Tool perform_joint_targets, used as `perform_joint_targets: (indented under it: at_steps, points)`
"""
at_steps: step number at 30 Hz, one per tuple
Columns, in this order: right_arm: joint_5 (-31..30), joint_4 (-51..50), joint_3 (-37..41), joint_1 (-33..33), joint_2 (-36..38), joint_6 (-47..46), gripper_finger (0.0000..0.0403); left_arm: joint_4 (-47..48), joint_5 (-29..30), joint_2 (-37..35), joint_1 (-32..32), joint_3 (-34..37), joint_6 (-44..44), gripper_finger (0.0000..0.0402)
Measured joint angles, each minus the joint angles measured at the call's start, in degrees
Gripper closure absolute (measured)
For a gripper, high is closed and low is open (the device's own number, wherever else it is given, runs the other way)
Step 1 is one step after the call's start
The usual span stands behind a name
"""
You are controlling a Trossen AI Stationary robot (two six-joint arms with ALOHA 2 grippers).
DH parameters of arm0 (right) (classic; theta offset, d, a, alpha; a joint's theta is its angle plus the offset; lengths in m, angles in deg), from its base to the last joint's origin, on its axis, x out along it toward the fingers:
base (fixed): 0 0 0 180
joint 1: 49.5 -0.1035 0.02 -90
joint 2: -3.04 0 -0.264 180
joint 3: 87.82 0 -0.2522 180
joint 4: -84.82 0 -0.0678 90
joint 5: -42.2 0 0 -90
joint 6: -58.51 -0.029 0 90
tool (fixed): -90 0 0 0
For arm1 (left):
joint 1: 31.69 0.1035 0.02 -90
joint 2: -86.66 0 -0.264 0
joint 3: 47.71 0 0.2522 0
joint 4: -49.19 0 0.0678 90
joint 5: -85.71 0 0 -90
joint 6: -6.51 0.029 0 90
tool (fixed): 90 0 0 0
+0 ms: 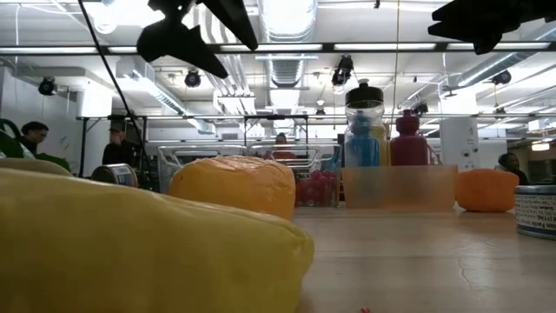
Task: Pick & Place Food Item
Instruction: Put the yellow mango into the right transparent bin
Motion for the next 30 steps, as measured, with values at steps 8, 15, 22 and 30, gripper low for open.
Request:
perform_joint_targets:
  at_steps: [8, 15, 22, 30]
  points:
    - [0.0, 0.0, 0.0, 0.0, 0.0, 0.1, 0.0213, -1.7, -0.4, 4.4, -5.5, 0.0, -12.1, 0.0103]
    - [0.0, 0.0, 0.0, 0.0, 0.0, 0.0, 0.0213, -6.2, -0.5, 9.0, -8.8, -0.9, -16.9, 0.0103]
    - [0.0, 0.0, 0.0, 0.0, 0.0, 0.1, 0.0213, -6.8, -1.7, 15.6, -10.0, -5.8, -19.3, 0.0103]
    - [0.0, 0.0, 0.0, 0.0, 0.0, 0.0, 0.0213, -2.3, -10.0, 24.6, -10.1, -14.4, -21.3, 0.0103]
